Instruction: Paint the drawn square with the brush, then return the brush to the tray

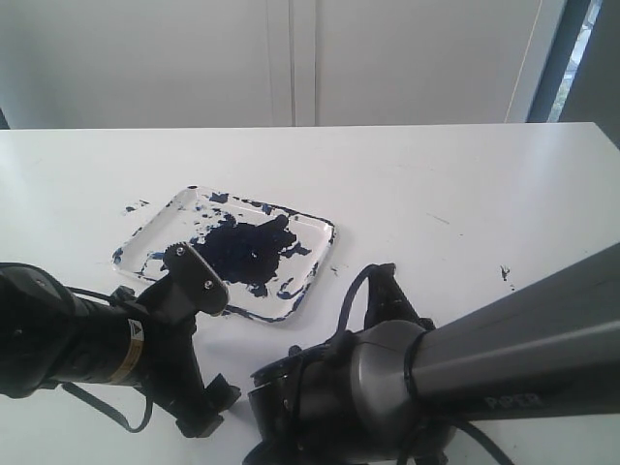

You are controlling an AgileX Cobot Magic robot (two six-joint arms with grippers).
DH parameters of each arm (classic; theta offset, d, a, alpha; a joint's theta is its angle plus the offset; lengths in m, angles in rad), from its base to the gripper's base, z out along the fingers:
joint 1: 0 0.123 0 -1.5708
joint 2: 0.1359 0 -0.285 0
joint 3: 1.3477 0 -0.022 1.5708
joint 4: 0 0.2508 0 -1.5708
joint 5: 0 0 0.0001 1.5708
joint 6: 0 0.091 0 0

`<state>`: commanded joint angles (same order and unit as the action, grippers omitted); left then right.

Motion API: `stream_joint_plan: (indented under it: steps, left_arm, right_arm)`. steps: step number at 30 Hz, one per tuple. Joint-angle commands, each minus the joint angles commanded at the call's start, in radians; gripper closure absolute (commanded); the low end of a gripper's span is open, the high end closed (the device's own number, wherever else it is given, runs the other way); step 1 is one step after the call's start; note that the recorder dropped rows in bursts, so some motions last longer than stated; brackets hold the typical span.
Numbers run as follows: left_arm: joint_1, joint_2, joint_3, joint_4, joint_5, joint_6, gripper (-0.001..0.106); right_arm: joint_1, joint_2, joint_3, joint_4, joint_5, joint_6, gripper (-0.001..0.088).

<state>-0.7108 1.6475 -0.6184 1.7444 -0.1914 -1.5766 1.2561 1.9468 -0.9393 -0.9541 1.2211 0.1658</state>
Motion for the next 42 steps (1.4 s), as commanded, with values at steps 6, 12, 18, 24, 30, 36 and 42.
stream_joint_plan:
  steps: [6,12,18,24,30,36,42]
  left_arm:
    - [0.000,0.000,0.000,0.000,0.000,0.000,0.004]
    - [0.000,0.000,0.000,0.000,0.000,0.000,0.004]
    - [0.000,0.000,0.000,0.000,0.000,0.000,0.004]
    - [0.000,0.000,0.000,0.000,0.000,0.000,0.004]
    - [0.000,0.000,0.000,0.000,-0.008,0.000,0.004]
    - [0.000,0.000,0.000,0.000,-0.008,0.000,0.004]
    - [0.000,0.000,0.000,0.000,-0.010,0.000,0.004]
  right_arm:
    - [0.000,0.000,0.004,0.065,0.000,-0.032,0.0868]
    - [0.000,-0.057,0.037,0.141,0.000,-0.065,0.0868]
    - [0.000,-0.065,0.044,0.101,0.000,-0.065,0.0868]
    - [0.000,-0.012,0.031,0.005,0.000,-0.012,0.0868]
    - [0.000,0.011,0.002,-0.048,0.000,0.046,0.0868]
    - [0.000,0.011,-0.017,-0.028,0.000,0.046,0.0868]
    - [0.000,0.007,-0.017,0.056,0.000,0.039,0.0868]
